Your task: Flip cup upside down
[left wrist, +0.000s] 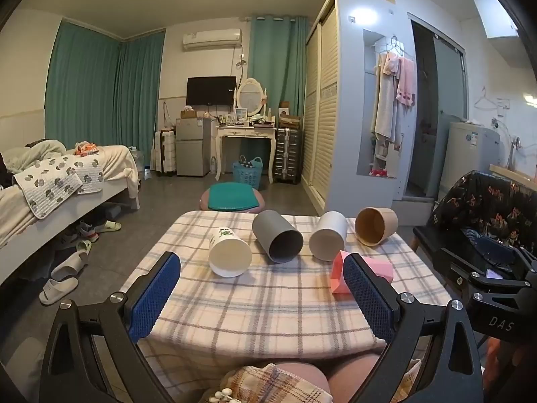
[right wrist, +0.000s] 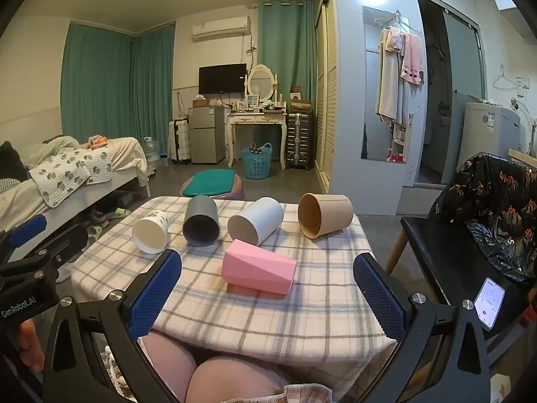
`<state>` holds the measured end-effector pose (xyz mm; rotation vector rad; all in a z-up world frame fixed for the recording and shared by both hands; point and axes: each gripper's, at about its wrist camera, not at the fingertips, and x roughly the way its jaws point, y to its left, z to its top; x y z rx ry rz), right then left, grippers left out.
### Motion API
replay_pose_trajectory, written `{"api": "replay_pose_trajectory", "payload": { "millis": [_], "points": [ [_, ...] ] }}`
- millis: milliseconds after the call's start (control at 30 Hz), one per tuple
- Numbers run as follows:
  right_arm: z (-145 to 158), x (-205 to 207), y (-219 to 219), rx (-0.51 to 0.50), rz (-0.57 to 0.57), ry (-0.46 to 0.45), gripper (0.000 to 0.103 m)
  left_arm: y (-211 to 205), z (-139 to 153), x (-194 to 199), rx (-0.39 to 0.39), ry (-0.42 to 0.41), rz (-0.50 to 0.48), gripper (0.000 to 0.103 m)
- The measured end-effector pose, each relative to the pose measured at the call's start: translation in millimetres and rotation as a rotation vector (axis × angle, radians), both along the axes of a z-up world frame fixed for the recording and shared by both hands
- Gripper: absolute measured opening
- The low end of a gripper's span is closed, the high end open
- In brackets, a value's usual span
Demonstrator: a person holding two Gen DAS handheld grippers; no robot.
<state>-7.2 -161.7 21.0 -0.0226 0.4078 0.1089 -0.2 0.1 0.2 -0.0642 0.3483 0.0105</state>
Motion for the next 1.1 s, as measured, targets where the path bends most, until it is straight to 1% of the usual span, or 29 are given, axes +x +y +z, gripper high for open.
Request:
{"api": "replay_pose_trajectory", "payload": {
  "millis": [33, 1100],
  "points": [
    [-0.1, 0.6, -0.4, 0.006, -0.002, 0.013, 0.103, -0.1, 0.1, 0.1, 0.002, 0.003, 0.001, 0.101],
    [-4.6, -2.1, 0.2, 0.003, -0.003, 0.015, 0.103, -0.3, 0.1, 0.3, 0.003, 0.005, 0.001, 0.101]
  ]
}}
